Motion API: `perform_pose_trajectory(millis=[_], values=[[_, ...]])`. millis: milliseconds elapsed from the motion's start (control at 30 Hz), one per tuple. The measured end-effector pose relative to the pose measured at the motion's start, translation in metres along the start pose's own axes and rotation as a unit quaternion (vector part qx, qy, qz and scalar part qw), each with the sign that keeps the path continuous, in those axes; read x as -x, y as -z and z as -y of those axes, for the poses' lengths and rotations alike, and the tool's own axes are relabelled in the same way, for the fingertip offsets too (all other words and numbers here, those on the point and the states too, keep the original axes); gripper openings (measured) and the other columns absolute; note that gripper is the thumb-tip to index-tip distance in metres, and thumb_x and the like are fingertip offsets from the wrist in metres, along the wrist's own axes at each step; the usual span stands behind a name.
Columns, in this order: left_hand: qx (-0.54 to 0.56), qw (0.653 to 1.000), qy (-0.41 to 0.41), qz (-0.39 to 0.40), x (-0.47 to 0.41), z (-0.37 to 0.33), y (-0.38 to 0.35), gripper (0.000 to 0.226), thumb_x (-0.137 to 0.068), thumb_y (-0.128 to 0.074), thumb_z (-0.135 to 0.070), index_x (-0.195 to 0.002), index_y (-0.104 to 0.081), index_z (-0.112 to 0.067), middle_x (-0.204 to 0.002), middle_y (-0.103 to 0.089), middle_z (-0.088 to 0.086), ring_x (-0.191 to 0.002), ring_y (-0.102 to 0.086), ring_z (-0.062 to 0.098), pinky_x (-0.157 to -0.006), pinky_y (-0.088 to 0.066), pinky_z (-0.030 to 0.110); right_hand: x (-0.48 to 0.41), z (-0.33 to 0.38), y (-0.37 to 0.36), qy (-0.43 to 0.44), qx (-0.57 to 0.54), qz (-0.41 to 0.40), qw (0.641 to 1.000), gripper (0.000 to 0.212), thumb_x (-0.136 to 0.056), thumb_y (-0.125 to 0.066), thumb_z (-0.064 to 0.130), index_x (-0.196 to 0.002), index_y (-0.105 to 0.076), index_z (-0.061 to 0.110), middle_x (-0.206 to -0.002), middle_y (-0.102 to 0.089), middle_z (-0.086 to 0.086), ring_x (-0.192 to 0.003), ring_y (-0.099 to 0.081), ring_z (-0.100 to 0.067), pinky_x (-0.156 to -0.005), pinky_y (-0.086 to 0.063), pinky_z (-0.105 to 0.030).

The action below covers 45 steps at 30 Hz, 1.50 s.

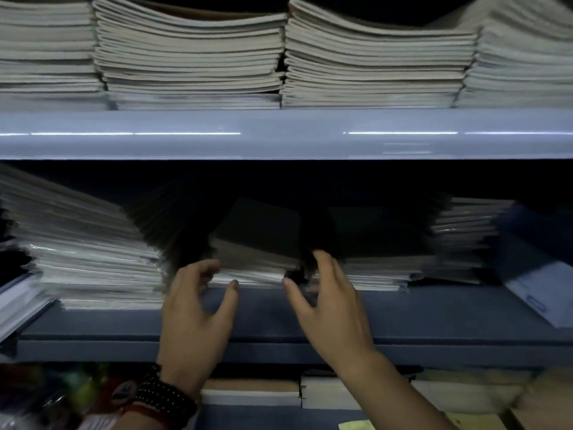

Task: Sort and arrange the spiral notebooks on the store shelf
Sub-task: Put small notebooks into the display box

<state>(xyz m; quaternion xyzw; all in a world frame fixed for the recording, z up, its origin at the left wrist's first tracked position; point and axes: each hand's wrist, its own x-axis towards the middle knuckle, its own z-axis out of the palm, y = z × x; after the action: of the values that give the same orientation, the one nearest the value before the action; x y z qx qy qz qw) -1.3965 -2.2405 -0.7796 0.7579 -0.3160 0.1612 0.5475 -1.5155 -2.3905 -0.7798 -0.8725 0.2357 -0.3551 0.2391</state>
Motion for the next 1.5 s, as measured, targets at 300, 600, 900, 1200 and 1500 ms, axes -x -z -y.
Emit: perform_pose_trajectory(millis=[300,600,900,1200,1500], values=[[0.051,0.985,-0.075,0.149,0.022,-0.064,-0.064,0.028,-0.088,-0.071,-0.032,-0.114,-0.060,-0.036,-0.113,-0.060,-0.024,-0.111,-0.055,-0.007,-0.091,-0.036,0.001,0.016,-0.050,0.075,-0.087,-0.140,-0.199,0.966,0.024,-0.091,-0.070,0.030,-0.111,-0.058,0.038,-0.110,-0.053,0.021,-0.102,-0.057,-0.004,-0.086,-0.053,-0.030],[0.004,0.980,-0.052,0.194,0.012,-0.077,-0.143,0.038,-0.090,-0.066,-0.045,-0.113,-0.049,-0.021,-0.112,-0.053,-0.004,-0.105,-0.047,0.007,-0.084,-0.036,0.009,-0.016,-0.111,0.103,-0.239,-0.181,-0.247,0.922,0.020,-0.088,-0.068,0.031,-0.099,-0.058,0.017,-0.108,-0.055,-0.004,-0.091,-0.058,-0.021,-0.080,-0.050,-0.037],[-0.082,0.981,-0.037,0.171,-0.005,-0.083,-0.162,0.068,-0.076,-0.060,-0.073,-0.072,-0.057,-0.006,-0.065,-0.066,0.011,-0.059,-0.063,0.024,-0.060,-0.055,0.045,-0.040,-0.127,0.101,-0.279,-0.260,-0.155,0.912,0.040,-0.093,-0.060,0.007,-0.059,-0.042,0.019,-0.037,-0.038,0.016,-0.036,-0.036,0.000,-0.037,-0.029,-0.015],[0.011,0.994,-0.007,0.113,-0.003,-0.085,-0.160,0.058,-0.090,-0.066,-0.046,-0.052,-0.037,-0.014,-0.041,-0.040,-0.012,-0.039,-0.045,0.006,-0.041,-0.033,0.015,-0.037,-0.126,0.102,-0.229,-0.185,-0.071,0.953,0.043,-0.096,-0.060,0.026,-0.056,-0.046,0.014,-0.045,-0.045,0.012,-0.041,-0.043,-0.001,-0.039,-0.030,-0.015],[-0.070,0.993,0.003,0.098,-0.003,-0.093,-0.157,0.062,-0.091,-0.063,-0.008,-0.039,-0.031,-0.017,-0.035,-0.031,-0.008,-0.032,-0.035,0.010,-0.040,-0.027,0.016,-0.030,-0.132,0.118,-0.195,-0.180,-0.089,0.960,0.032,-0.093,-0.065,0.029,-0.076,-0.066,0.002,-0.068,-0.067,-0.008,-0.061,-0.062,-0.013,-0.055,-0.048,-0.029]])
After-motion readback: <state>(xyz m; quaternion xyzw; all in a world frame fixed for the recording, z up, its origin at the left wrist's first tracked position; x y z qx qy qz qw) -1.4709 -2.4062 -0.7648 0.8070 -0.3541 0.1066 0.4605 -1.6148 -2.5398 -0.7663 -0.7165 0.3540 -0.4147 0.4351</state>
